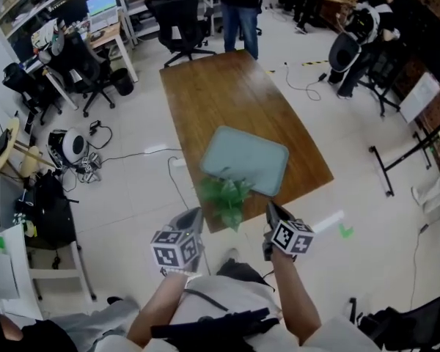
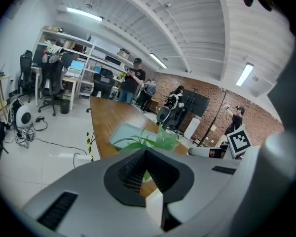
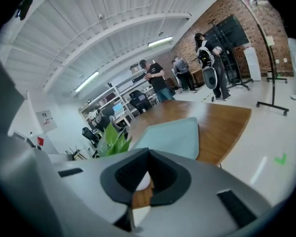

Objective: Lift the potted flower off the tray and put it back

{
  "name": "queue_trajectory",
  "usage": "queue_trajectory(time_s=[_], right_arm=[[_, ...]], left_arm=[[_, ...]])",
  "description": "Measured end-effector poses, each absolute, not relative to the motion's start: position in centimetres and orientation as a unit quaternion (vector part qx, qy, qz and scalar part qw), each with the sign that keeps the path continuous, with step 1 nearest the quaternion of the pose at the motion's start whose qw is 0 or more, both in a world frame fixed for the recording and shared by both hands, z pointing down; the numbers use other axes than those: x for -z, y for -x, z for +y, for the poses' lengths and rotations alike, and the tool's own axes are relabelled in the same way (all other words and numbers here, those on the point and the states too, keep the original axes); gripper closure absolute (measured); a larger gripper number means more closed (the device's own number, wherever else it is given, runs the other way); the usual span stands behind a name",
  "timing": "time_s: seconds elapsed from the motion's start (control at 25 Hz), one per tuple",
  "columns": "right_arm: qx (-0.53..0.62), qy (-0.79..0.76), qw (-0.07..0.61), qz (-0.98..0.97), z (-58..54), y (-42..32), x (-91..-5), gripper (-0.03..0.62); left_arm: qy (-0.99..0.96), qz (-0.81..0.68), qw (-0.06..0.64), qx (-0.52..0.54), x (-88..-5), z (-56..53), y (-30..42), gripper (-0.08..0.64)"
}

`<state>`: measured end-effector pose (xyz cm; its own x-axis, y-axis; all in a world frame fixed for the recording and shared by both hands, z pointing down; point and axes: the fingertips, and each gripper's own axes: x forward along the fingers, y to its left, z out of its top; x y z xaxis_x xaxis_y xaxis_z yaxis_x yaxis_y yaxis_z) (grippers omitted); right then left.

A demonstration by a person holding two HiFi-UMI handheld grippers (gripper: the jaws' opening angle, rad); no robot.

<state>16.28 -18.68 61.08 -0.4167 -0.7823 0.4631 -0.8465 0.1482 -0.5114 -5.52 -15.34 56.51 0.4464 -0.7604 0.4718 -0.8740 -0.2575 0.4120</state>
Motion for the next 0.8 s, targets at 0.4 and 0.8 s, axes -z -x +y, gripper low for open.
queue_trajectory(time_s=[0.4,0.8], right_arm=[[-0.375,-0.562,0.034,-0.737,-11.2,-12.1,-60.6,0.592],[-0.371,-0.589,0.024,-0.718,-6.7,-12.9,-60.7,0.592]], left_arm=[[-0.825,-0.453,0.324,-0.097,-57.1,-9.7,5.2,0.563],[-0.842,-0.423,0.319,-0.101,-57.4,-7.3,4.2,0.563]])
